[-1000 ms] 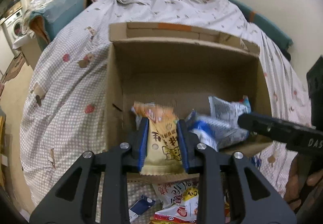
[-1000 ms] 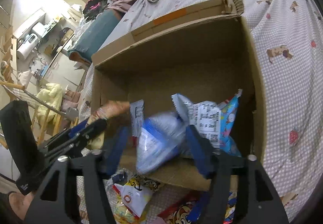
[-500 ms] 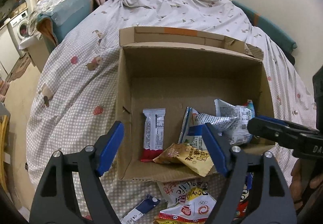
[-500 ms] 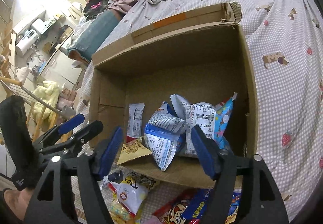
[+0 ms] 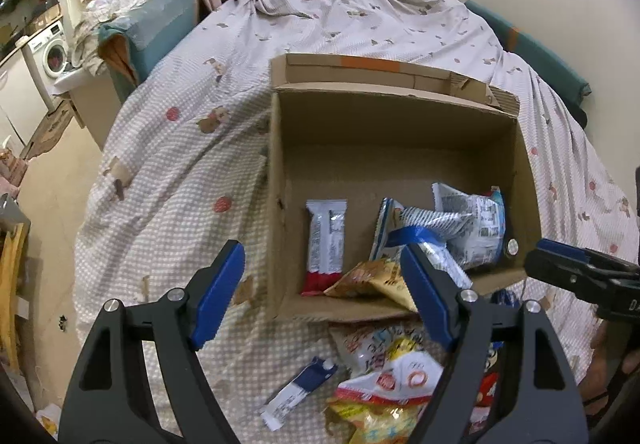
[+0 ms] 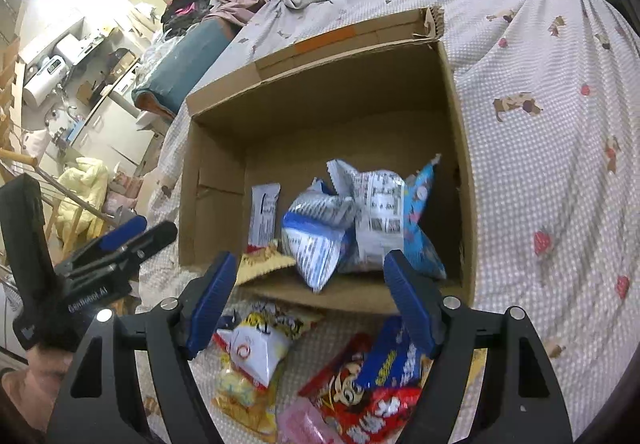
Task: Organize snacks
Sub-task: 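Release the yellow pack into the box with the left tool while the right tool drops its bag in, then grasp a blue-white snack bar from the pile with the left tool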
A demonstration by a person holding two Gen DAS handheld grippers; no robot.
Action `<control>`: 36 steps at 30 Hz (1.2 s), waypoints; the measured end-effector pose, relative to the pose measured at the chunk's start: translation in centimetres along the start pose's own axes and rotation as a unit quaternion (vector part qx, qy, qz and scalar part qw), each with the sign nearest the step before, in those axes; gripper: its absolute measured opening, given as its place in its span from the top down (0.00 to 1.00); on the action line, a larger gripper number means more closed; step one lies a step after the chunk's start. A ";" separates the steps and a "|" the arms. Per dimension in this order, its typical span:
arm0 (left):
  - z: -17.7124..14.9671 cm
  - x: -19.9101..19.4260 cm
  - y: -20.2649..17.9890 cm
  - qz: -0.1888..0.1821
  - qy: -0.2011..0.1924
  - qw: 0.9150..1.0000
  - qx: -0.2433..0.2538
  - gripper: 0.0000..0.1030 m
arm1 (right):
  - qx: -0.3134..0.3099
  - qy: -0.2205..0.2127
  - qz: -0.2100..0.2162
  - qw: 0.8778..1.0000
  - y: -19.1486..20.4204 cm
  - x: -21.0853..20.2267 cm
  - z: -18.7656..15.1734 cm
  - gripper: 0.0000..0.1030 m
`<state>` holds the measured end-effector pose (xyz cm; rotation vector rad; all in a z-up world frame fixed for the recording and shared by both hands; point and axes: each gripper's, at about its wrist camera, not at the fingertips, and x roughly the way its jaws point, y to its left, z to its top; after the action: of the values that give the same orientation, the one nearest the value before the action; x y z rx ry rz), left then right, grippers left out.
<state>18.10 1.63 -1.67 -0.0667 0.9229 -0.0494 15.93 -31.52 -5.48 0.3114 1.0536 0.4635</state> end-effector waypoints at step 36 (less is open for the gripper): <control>-9.9 8.1 -0.5 0.014 0.272 0.954 0.125 0.86 | 0.134 0.068 -0.047 0.987 -6.8 -3.7 -8.5 0.23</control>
<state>15.06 0.21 -14.04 0.2051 1.4621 -0.1633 8.38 -39.05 -9.74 0.4713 1.2618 0.2596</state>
